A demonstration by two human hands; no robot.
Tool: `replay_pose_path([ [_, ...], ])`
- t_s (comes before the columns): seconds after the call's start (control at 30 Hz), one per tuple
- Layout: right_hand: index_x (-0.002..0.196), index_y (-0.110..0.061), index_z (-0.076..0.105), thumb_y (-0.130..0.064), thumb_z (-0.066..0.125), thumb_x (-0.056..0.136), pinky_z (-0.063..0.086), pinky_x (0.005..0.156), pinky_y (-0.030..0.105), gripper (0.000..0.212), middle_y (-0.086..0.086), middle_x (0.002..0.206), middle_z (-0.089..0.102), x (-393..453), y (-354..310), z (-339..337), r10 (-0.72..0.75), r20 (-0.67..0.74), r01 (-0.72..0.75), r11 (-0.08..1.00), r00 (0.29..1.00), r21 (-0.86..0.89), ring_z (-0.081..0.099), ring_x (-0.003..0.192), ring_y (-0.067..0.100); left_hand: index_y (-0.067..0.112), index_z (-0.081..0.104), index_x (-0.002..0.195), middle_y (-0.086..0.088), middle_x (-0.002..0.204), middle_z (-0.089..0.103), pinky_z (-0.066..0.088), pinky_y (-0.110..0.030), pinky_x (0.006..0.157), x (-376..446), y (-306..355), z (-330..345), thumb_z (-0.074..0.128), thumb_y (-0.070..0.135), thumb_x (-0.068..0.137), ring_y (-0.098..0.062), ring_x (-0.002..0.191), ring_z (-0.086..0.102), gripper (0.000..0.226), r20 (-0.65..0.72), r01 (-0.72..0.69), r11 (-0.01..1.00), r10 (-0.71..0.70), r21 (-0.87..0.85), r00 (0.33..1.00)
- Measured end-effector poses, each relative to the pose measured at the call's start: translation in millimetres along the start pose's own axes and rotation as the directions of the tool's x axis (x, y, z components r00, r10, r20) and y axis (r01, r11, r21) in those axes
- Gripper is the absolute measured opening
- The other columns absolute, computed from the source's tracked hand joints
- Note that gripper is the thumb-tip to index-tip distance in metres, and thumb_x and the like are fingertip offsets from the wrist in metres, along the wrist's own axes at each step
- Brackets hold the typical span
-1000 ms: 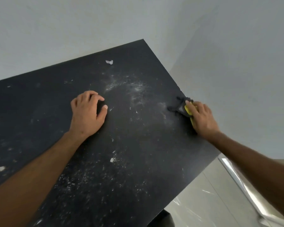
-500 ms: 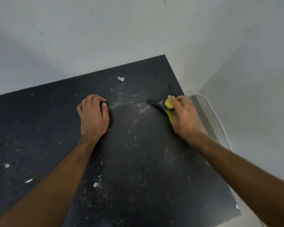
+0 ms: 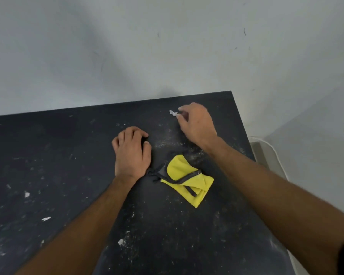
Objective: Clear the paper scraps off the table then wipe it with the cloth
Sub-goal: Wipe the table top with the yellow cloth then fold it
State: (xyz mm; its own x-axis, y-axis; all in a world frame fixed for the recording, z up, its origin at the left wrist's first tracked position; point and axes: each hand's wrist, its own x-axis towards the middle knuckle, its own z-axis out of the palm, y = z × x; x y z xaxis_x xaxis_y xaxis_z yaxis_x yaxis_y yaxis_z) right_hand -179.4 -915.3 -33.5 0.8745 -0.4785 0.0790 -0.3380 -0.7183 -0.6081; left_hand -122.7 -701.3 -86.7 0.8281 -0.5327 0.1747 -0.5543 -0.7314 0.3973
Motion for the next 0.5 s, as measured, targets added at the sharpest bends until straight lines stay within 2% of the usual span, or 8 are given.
replay_pose_path([
  [0.07, 0.114, -0.006, 0.072, -0.03, 0.062, 0.098, 0.055, 0.082, 0.043, 0.031, 0.014, 0.102, 0.067, 19.5, 11.9, 15.2, 0.019, 0.041, -0.017, 0.997, 0.999, -0.07, 0.061, 0.095, 0.029, 0.019, 0.062, 0.111, 0.001, 0.121, 0.053, 0.029, -0.042, 0.104, 0.3, -1.1, 0.4, 0.041, 0.036, 0.096, -0.021, 0.118, 0.046, 0.031, 0.008, -0.008, 1.0, 0.008, -0.024, 1.0],
  [0.2, 0.092, -0.014, 0.074, -0.035, 0.055, 0.102, 0.053, 0.069, 0.039, 0.03, 0.01, 0.091, 0.063, 28.7, 17.2, 35.7, -0.011, 0.022, 0.013, 0.995, 1.0, -0.094, 0.06, 0.085, 0.028, 0.022, 0.062, 0.116, 0.003, 0.124, 0.052, 0.028, -0.043, 0.107, 0.8, -2.3, -0.8, 0.042, 0.046, 0.095, -0.019, 0.122, 0.044, 0.037, 0.047, -0.01, 1.0, 0.011, -0.028, 0.999],
  [0.33, 0.091, -0.012, 0.071, -0.026, 0.059, 0.1, 0.054, 0.075, 0.041, 0.02, 0.007, 0.09, 0.068, 22.1, 21.5, 19.6, 0.0, -0.006, 0.0, 1.0, 1.0, -0.016, 0.061, 0.084, 0.023, 0.023, 0.062, 0.117, 0.003, 0.125, 0.052, 0.03, -0.043, 0.105, 6.2, 8.4, -2.2, 0.047, 0.045, 0.093, -0.021, 0.123, 0.045, 0.036, 0.078, -0.006, 1.0, 0.008, -0.03, 0.997],
  [0.47, 0.084, -0.014, 0.071, -0.019, 0.069, 0.093, 0.045, 0.064, 0.013, 0.011, -0.008, 0.075, 0.068, -3.6, 48.2, -30.4, 0.157, -0.166, -0.113, 0.962, 0.974, 0.248, 0.062, 0.068, 0.003, 0.024, 0.06, 0.119, 0.003, 0.126, 0.052, 0.033, -0.039, 0.099, 34.7, 63.4, 4.0, 0.051, 0.043, 0.091, -0.02, 0.121, 0.047, 0.035, 0.17, -0.127, 0.979, 0.154, -0.158, 0.973],
  [0.5, 0.083, -0.014, 0.071, -0.02, 0.071, 0.092, 0.044, 0.064, 0.01, 0.011, -0.011, 0.074, 0.067, -11.7, 61.0, -44.2, 0.212, -0.215, -0.143, 0.944, 0.953, 0.297, 0.061, 0.067, 0.001, 0.024, 0.06, 0.121, 0.002, 0.127, 0.052, 0.035, -0.039, 0.098, 42.0, 82.5, 8.6, 0.051, 0.045, 0.091, -0.021, 0.122, 0.048, 0.037, 0.208, -0.179, 0.967, 0.216, -0.182, 0.954],
])
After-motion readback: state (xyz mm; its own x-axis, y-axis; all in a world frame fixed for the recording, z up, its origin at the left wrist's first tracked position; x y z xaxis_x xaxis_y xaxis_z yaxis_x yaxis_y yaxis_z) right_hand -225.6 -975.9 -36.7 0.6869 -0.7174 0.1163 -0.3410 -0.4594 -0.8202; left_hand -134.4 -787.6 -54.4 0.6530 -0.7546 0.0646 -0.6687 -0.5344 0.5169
